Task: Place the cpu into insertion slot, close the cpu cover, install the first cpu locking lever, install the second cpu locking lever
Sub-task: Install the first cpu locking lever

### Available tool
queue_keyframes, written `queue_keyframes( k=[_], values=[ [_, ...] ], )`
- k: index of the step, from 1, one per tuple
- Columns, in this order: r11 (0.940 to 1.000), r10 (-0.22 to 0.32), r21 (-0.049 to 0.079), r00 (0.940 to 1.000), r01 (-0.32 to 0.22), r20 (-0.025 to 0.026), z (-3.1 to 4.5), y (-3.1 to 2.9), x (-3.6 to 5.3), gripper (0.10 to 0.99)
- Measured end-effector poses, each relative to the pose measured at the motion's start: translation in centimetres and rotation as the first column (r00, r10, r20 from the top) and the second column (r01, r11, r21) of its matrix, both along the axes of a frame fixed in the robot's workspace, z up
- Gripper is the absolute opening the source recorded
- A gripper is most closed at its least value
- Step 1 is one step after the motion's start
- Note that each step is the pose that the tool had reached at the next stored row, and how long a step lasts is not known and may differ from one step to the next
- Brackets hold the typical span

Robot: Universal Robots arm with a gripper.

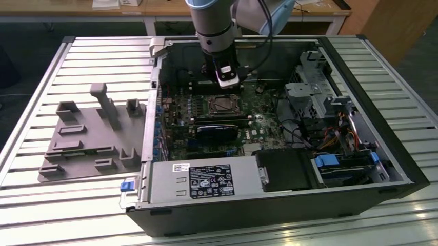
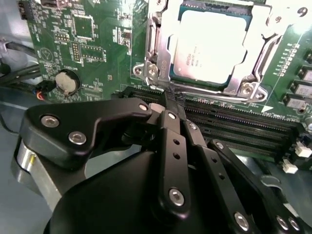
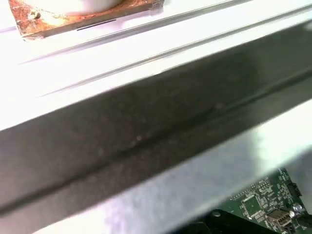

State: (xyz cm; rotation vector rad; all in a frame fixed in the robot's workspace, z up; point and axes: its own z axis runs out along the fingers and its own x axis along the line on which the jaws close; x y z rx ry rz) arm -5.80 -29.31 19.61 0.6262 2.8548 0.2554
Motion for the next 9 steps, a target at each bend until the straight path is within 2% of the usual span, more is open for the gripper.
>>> queue_keyframes(
  k=[5,9],
  values=[
    [1.0,0.0,0.0,1.0,0.0,0.0001,0.88,0.0,0.0,0.102],
    [1.0,0.0,0.0,1.0,0.0,0.0,1.86,0.0,0.0,0.102]
  ],
)
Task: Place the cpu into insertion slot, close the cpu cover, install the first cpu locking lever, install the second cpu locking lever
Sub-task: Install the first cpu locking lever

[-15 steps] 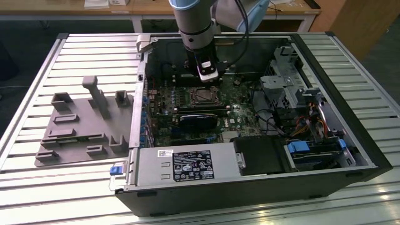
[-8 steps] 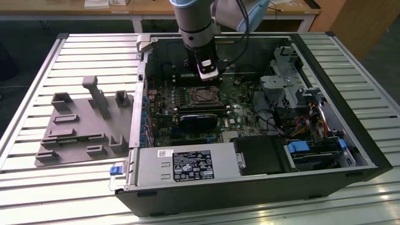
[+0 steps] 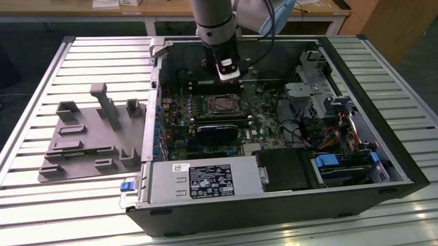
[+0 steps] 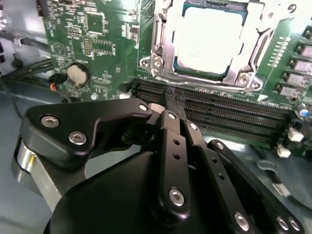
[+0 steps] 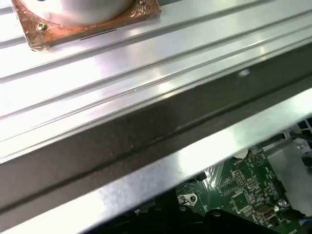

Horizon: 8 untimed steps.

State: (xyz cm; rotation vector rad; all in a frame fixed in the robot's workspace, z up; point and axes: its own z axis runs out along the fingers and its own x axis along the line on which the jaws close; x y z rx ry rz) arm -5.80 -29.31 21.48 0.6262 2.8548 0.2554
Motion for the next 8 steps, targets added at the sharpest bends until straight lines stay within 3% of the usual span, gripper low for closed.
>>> queue_keyframes(
  k=[8],
  values=[
    [1.0,0.0,0.0,1.0,0.0,0.0001,1.49,-0.02,0.0,0.102]
  ],
)
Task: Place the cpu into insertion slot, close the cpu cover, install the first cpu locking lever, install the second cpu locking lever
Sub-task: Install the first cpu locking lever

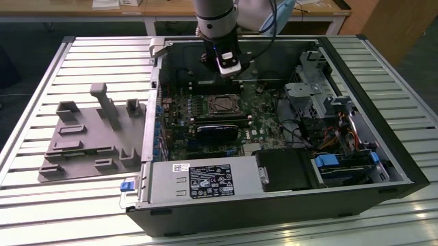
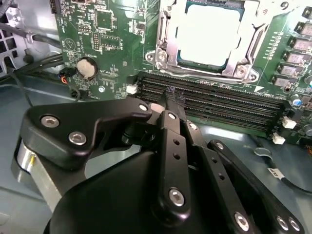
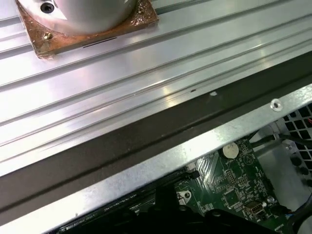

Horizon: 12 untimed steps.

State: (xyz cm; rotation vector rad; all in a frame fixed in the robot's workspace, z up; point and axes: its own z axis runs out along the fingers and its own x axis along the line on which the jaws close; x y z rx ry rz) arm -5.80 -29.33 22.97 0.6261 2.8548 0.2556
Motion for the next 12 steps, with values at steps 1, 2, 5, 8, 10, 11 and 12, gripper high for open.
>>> queue_keyframes(
  k=[1,2,5,8,10,11,12],
  values=[
    [1.0,0.0,0.0,1.0,0.0,0.0001,0.0,0.0,0.0,0.102],
    [1.0,0.0,0.0,1.0,0.0,0.0001,0.0,0.0,0.0,0.102],
    [1.0,0.0,0.0,1.0,0.0,0.0,0.01,0.0,0.0,0.102],
    [1.0,0.0,-0.005,1.0,0.0,-0.001,0.02,0.0,0.0,0.102],
    [0.9997,0.0,-0.026,1.0,0.0,-0.0045,0.0,-0.02,0.0,0.102],
    [0.9993,0.0,-0.037,1.0,0.0,-0.007,0.0,-0.05,0.0,0.102],
    [0.9989,0.0,-0.047,1.0,0.0,-0.0098,-0.01,-0.08,0.0,0.102]
  ],
)
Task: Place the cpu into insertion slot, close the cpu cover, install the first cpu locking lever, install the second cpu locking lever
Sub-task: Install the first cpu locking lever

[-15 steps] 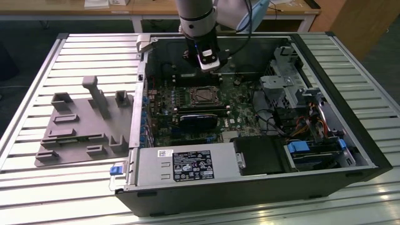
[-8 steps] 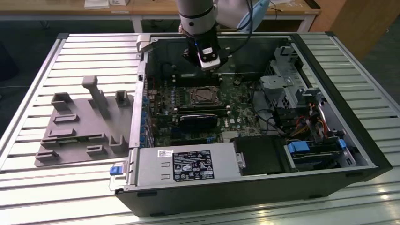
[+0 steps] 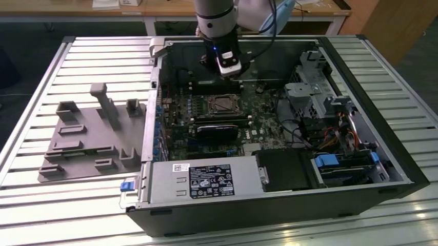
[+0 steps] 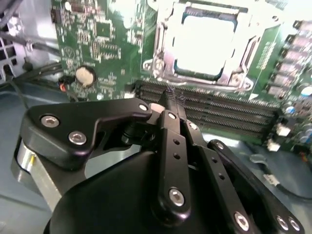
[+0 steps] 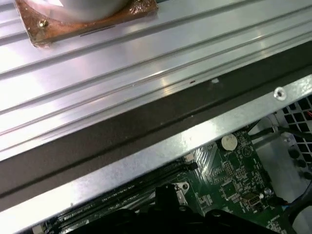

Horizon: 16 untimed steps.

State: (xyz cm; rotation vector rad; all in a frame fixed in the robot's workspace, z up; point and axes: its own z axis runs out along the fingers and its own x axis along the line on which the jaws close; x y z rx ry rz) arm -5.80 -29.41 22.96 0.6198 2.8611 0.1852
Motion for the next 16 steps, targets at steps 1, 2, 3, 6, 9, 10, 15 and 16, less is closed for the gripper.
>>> queue_keyframes(
  k=[1,2,3,6,9,10,15,16],
  values=[
    [1.0,0.0,-0.009,1.0,0.0,-0.0034,-0.01,-0.06,0.01,0.102],
    [0.9999,0.0,-0.017,1.0,0.0,-0.0085,-0.02,-0.15,0.01,0.102],
    [0.9997,0.0,-0.023,0.9999,0.0,-0.0154,-0.01,-0.29,0.03,0.102],
    [0.9994,0.0,-0.034,0.9994,-0.001,-0.0359,-0.02,-0.84,0.09,0.102],
    [0.9992,-0.001,-0.039,0.9986,-0.001,-0.0524,-0.03,-1.58,0.13,0.102],
    [0.9992,-0.001,-0.04,0.9983,-0.002,-0.0583,-0.02,-1.85,0.15,0.102],
    [0.9989,-0.001,-0.046,0.9956,-0.003,-0.094,-0.04,-2.89,0.27,0.102],
    [0.9988,-0.002,-0.049,0.9946,-0.004,-0.1038,-0.05,-2.95,0.32,0.102]
  ],
)
